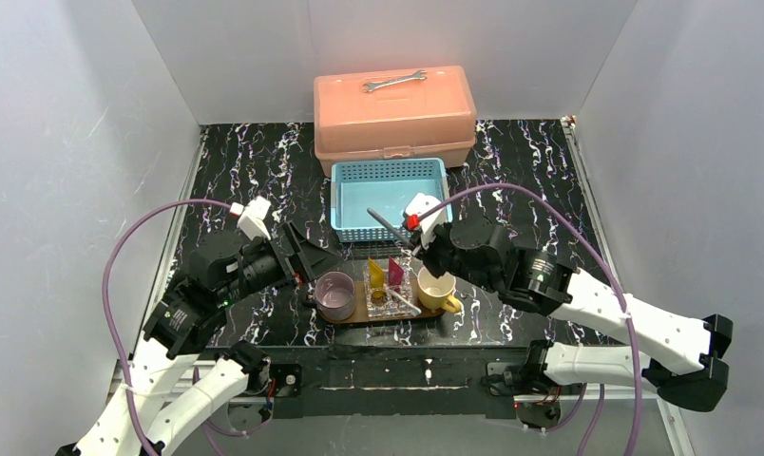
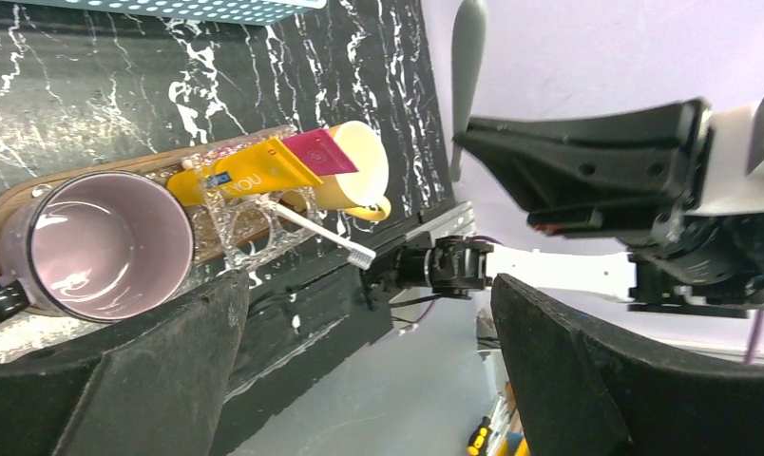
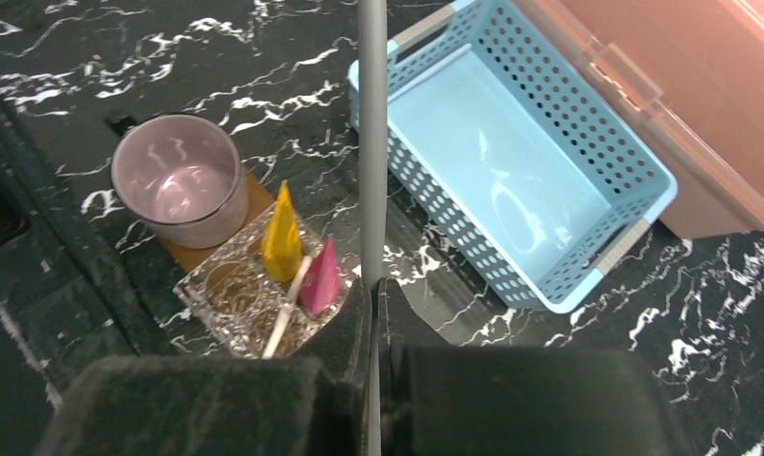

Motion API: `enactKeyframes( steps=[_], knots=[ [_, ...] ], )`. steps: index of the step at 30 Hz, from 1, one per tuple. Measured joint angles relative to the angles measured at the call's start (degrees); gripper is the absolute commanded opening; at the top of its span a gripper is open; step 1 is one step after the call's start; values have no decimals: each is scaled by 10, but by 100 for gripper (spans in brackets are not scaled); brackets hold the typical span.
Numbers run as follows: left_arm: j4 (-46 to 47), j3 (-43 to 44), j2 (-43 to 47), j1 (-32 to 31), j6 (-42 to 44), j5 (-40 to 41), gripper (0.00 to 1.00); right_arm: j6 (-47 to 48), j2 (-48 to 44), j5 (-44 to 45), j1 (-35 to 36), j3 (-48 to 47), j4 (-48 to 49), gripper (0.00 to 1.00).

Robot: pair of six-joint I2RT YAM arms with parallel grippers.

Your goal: Prepare toiletry sets of a toothbrush and toothpaste on the tray

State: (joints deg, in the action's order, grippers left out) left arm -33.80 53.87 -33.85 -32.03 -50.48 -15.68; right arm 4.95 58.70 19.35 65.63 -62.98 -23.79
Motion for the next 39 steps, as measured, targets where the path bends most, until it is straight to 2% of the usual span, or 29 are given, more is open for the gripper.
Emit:
enactKeyframes(
  steps=[10, 18, 24, 30, 39],
  knots=[
    [8, 14, -8, 0, -90, -8, 98, 7, -24, -21, 72, 10, -7, 1],
    [8, 14, -11, 0, -127, -23, 98, 28, -18, 12, 151, 10, -9, 1],
    [8, 14, -22, 0, -132, -49, 91, 60, 2, 36, 201, 10, -9, 1],
    [7, 14, -36, 0, -123, -87, 86, 88, 3, 42, 214, 10, -7, 1],
    [-5, 14, -46, 0, -91, -148, 71, 112, 3, 43, 225, 10, 0, 1]
  ],
)
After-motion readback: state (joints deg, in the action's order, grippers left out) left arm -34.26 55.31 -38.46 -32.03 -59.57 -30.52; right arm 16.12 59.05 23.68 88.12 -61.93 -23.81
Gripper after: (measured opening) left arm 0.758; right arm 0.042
